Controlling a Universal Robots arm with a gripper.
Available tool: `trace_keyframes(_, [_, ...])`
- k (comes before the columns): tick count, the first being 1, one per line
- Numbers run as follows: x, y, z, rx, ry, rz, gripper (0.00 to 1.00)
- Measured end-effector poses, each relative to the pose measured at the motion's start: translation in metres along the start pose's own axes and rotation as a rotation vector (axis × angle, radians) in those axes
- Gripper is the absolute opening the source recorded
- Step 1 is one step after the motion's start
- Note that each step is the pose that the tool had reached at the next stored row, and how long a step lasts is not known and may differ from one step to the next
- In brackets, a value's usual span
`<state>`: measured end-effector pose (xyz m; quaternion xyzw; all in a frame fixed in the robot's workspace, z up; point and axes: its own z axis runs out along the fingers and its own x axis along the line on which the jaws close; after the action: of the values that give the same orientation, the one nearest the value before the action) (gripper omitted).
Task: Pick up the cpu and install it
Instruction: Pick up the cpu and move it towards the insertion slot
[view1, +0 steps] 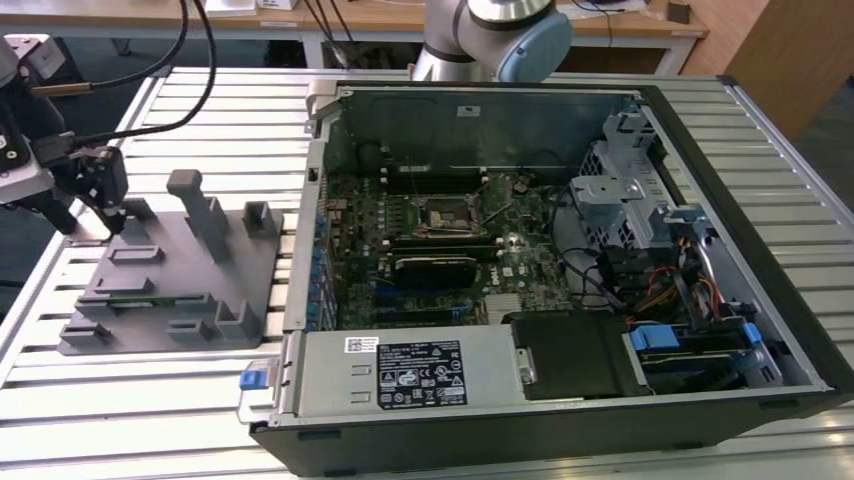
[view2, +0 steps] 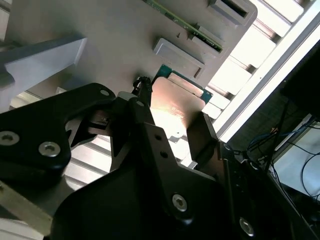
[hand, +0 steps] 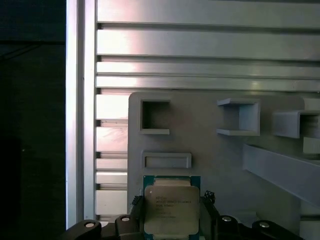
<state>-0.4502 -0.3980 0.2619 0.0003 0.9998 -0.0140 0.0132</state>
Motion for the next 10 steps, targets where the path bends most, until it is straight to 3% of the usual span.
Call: trace_keyframes(10, [-0.0004,0.0002,-0.0141,0.0000,-0.0001,0.000,0.53])
